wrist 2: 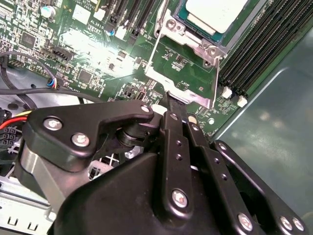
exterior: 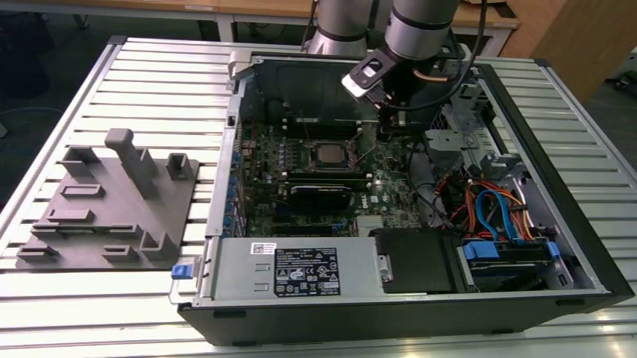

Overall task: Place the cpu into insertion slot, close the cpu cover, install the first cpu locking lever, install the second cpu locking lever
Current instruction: 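Close the cpu cover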

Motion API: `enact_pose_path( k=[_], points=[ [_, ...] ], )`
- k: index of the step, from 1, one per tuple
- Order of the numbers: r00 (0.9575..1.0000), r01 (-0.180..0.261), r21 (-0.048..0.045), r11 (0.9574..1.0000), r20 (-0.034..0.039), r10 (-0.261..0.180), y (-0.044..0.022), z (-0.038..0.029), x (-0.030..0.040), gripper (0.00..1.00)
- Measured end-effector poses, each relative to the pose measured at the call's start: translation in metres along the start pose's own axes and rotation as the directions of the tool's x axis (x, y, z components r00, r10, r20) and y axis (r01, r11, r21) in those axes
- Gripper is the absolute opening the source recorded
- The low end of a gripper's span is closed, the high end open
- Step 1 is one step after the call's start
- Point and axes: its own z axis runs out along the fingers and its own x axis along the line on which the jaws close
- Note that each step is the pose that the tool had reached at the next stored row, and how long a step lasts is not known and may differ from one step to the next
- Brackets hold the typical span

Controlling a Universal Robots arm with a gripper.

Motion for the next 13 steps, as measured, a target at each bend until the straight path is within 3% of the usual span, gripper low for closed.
enact_pose_path(
  k=[13],
  points=[
    [1.0,0.0,0.0,1.0,0.0,0.0,-0.0058,0.0,0.0,0.1]
  ],
)
